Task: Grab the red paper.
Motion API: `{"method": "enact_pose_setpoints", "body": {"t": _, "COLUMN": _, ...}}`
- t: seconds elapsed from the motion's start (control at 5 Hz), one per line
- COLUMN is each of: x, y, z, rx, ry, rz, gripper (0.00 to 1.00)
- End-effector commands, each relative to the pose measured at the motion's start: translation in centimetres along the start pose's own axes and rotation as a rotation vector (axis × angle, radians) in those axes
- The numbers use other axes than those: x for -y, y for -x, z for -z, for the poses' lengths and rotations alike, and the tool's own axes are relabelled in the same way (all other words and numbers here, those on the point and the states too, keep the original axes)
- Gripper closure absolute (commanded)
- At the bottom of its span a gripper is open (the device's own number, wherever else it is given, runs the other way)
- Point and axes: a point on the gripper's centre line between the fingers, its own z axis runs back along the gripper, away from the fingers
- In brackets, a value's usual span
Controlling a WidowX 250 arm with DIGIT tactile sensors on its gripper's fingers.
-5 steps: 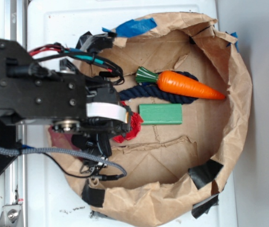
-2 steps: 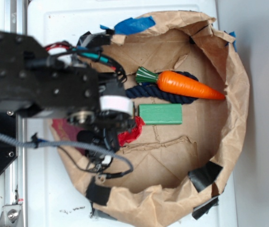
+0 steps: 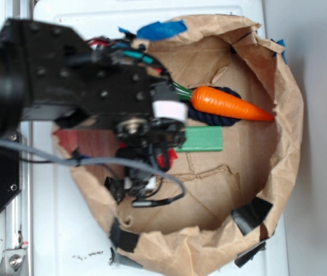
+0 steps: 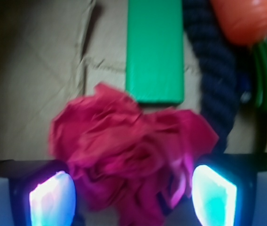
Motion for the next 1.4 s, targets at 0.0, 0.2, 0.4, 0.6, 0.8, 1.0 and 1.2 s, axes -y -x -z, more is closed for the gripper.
{"method": "enact_pose_setpoints", "body": {"t": 0.0, "x": -0.7, "y": -0.9, "z": -0.8, "rx": 0.027, "ry": -0.003, "rz": -0.050, "gripper": 0.00}}
{"method": "enact_pose_setpoints", "body": {"t": 0.2, "x": -0.8, "y": -0.7, "z": -0.2, "rx": 0.020, "ry": -0.001, "rz": -0.055, "gripper": 1.00}}
{"method": "enact_pose_setpoints", "body": {"t": 0.4, "x": -0.9, "y": -0.7, "z": 0.2, "rx": 0.015, "ry": -0.008, "rz": -0.047, "gripper": 1.00}}
{"method": "enact_pose_setpoints", "body": {"t": 0.6, "x": -1.2, "y": -0.9, "z": 0.2, "rx": 0.020, "ry": -0.009, "rz": -0.047, "gripper": 1.00}}
{"method": "enact_pose_setpoints", "body": {"t": 0.8, "x": -1.4, "y": -1.8, "z": 0.1, "rx": 0.016, "ry": -0.006, "rz": -0.046, "gripper": 1.00}}
{"method": "enact_pose_setpoints", "body": {"t": 1.0, "x": -1.3, "y": -2.0, "z": 0.0, "rx": 0.010, "ry": 0.002, "rz": -0.042, "gripper": 1.00}}
{"method": "enact_pose_setpoints", "body": {"t": 1.2, "x": -1.1, "y": -1.8, "z": -0.2, "rx": 0.001, "ry": 0.004, "rz": -0.042, "gripper": 1.00}}
